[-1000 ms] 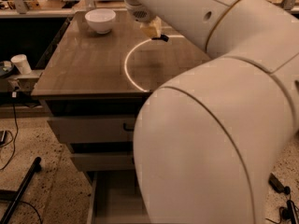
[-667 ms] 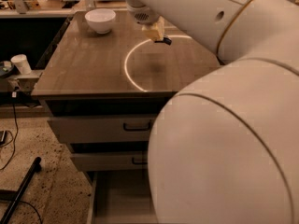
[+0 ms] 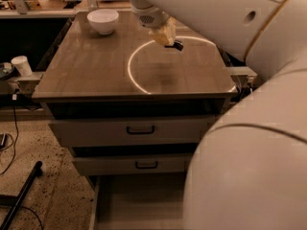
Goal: Place rxbar blueberry into bottom drawer
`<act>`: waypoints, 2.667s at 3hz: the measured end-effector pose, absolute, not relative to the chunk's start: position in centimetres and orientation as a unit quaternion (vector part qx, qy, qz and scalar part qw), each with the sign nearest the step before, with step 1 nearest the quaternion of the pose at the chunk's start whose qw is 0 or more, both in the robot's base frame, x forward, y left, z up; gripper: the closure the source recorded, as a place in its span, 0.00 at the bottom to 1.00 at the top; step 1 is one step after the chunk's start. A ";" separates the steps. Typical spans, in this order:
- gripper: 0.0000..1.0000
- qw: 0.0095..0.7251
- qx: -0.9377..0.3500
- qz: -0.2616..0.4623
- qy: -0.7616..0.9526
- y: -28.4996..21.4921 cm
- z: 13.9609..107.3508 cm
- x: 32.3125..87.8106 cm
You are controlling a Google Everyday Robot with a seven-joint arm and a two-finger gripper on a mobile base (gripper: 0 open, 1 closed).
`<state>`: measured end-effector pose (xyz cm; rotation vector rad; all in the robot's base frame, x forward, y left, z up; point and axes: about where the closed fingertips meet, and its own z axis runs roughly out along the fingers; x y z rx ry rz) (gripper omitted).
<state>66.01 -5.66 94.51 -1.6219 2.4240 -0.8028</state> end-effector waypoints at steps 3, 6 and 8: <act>1.00 0.073 -0.512 -0.259 0.816 -6.0 95.5 62.0; 1.00 0.059 -0.446 -0.350 0.822 -14.1 98.7 61.4; 1.00 0.104 -0.403 -0.386 0.823 -15.1 102.2 58.0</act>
Offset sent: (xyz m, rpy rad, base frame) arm -0.0668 -0.0062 0.0185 -0.0215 0.0153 -0.0992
